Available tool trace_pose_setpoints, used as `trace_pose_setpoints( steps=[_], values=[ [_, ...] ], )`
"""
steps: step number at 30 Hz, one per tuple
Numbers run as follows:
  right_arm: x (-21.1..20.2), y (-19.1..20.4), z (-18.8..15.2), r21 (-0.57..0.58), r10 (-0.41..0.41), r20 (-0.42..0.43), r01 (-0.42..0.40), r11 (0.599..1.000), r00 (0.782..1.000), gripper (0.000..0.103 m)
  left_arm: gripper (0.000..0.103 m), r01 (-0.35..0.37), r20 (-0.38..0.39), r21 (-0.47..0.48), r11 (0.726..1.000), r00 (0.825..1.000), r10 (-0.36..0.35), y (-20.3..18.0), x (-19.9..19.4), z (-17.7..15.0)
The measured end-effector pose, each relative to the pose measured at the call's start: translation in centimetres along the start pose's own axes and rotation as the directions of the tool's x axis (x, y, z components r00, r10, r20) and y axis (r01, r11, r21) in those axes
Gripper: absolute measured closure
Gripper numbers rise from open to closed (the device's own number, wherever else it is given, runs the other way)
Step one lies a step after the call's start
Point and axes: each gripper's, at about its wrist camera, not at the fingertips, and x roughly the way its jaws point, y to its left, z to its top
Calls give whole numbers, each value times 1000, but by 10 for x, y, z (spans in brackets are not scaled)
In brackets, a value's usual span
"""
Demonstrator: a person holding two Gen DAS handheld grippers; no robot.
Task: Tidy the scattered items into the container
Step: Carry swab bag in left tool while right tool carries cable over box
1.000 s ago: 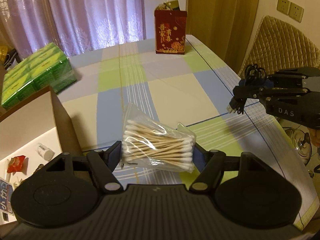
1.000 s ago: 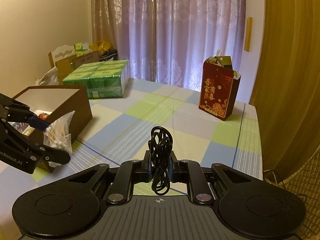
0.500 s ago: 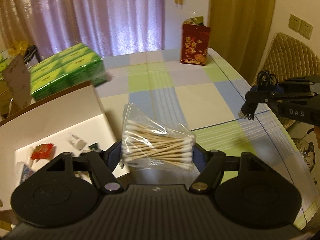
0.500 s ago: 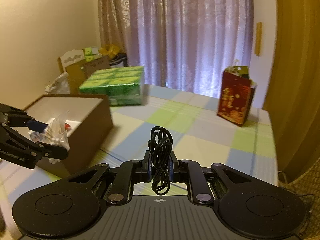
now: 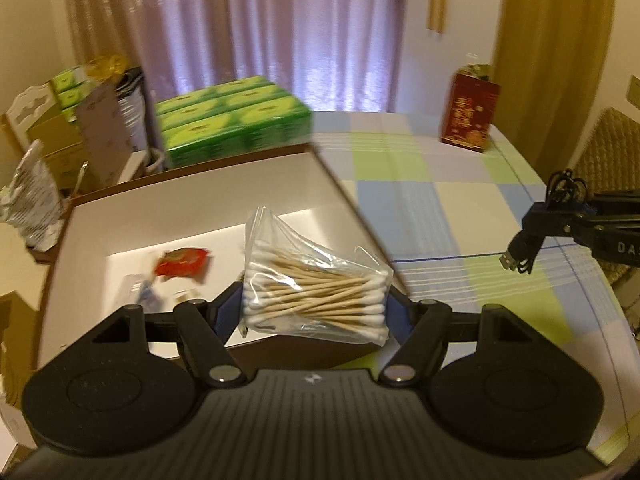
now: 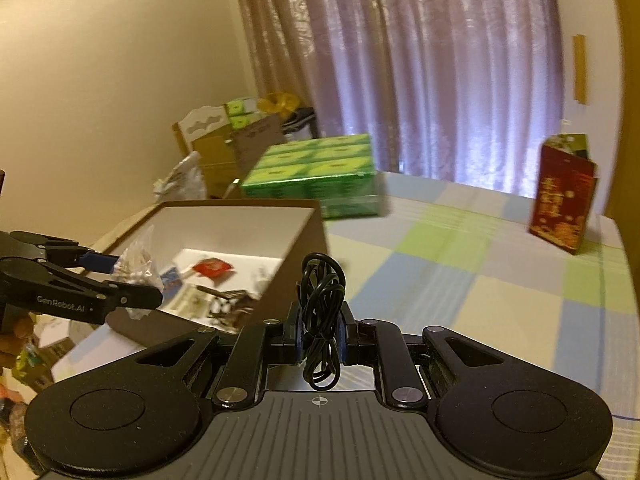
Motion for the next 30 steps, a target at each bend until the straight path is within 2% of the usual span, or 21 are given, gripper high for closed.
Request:
trace_pose_setpoints(
  steps=[6,14,30],
  values=[
    [19,30,11,-22,51,6,-51,998,999,85,35,-44,3,-29,999,999,44,35,-7,-2],
    [49,59,25,-40,83,4,-83,996,997,85,35,-65,-3,-45,997,998,65,72,-5,-2],
    [103,88,37,-39,36,-56,-38,999,998,85,35,-41,-19,-45,998,999,40,131,17,0]
  ],
)
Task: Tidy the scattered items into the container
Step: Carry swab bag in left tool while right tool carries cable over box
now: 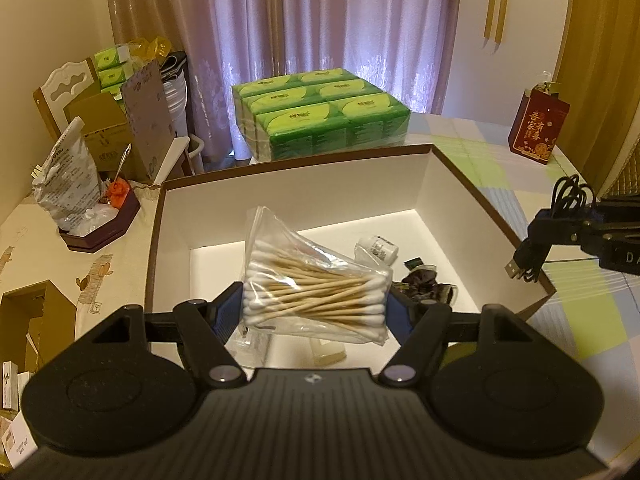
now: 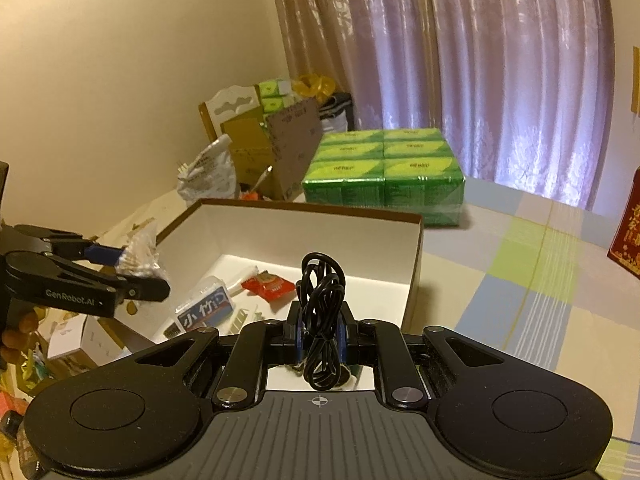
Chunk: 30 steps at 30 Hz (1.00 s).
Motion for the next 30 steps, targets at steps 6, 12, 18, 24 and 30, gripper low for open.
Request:
trace_pose_setpoints(
  steps=[6,12,18,24,30],
  values=[
    [14,6,0,10,-19,-22,20,1000,1000,85,35,13,-15,2,1000,1000,-13,18,8,0],
    [30,10,-2,7,-42,-64,42,999,997,85,35,27,-29,10,1000,999,-26,32,17,1],
    [58,6,1,-9,-71,-105,70,997,992,85,35,44,-43,37,998,998,-42,39,34,12],
    [91,-6,12,-41,-100,-132,95,995,986,85,35,63,-62,76,995,996,-58,40,60,27],
    [120,-18,24,-79,-121,-138,110,991,983,85,35,78,-77,99,992,995,-70,37,84,40]
  ],
)
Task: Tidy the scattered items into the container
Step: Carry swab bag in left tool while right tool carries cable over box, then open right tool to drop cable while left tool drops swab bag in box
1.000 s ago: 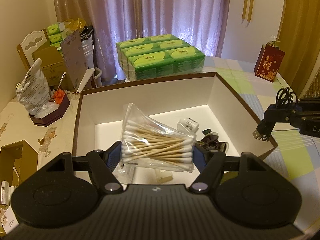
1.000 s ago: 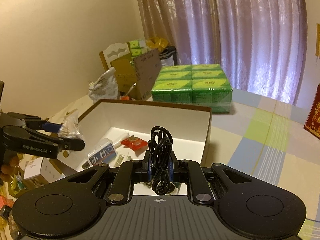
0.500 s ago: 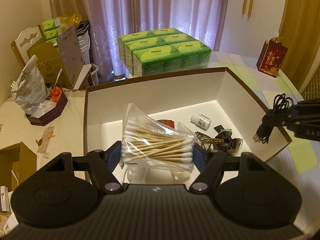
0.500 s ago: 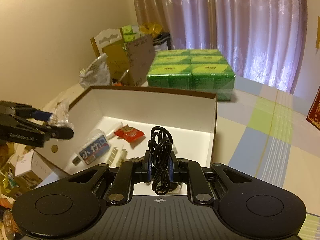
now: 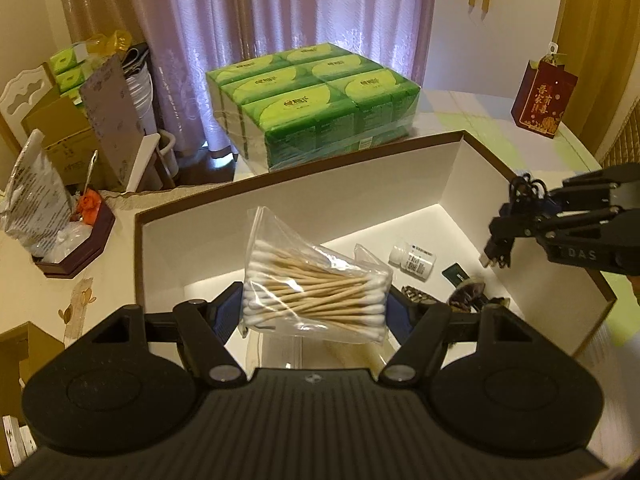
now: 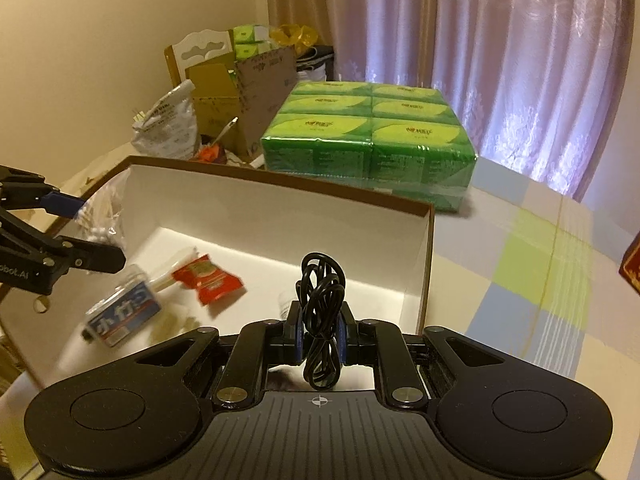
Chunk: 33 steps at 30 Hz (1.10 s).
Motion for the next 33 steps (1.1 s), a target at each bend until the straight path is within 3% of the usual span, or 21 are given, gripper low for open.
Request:
trace_pose_setpoints(
  steps=[12,20,23,24,25,33],
  values=[
    [36,-8,11,-80,-42,-32,39,996,999,84,35,13,-39,-1,1000,999,-13,5,36,13],
    [44,-5,14,-164,-65,-7,63,984,998,84,34,6,-63,-12,1000,998,-7,6,45,11],
    [38,-5,14,-154,-49,35,54,987,998,23,34,0,-70,-17,1000,998,-1,6,46,9],
    [31,-4,13,-159,-40,89,54,986,995,13,34,-1,-72,-18,1000,997,0,6,46,9],
    [26,-3,13,-159,-53,137,74,984,989,13,34,-3,-74,-19,1000,997,1,6,45,8],
    [21,-5,16,-144,-36,101,51,988,994,13,34,-6,-78,-21,1000,997,5,6,42,4]
  ],
)
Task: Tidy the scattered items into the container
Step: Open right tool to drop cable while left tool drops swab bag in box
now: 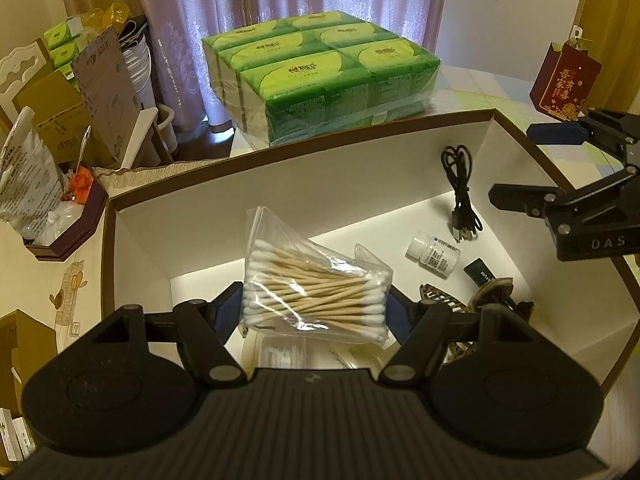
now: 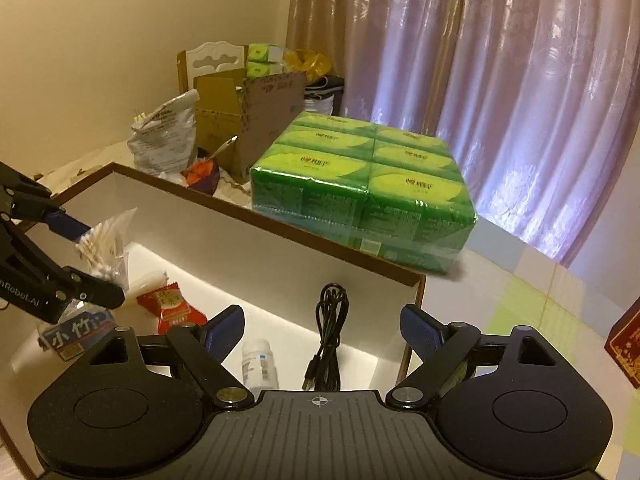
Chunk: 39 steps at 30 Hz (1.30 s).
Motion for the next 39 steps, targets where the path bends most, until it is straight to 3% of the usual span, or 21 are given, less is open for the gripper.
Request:
trace_pose_setpoints(
  steps=[28,34,39],
  values=[
    [-22,12,-10,43,19,-19,-18,999,1000,13,33,-6,-30,11,1000,1000,7,1,2,-4],
    [-26,13,-10,43,20,-19,-19,999,1000,13,15,-31,-29,-17,999,999,30,4,4,-2],
    [-28,14,-10,49,27,-15,-26,998,1000,13,12,-42,-26,-19,999,999,42,4,-1,-2]
  ],
)
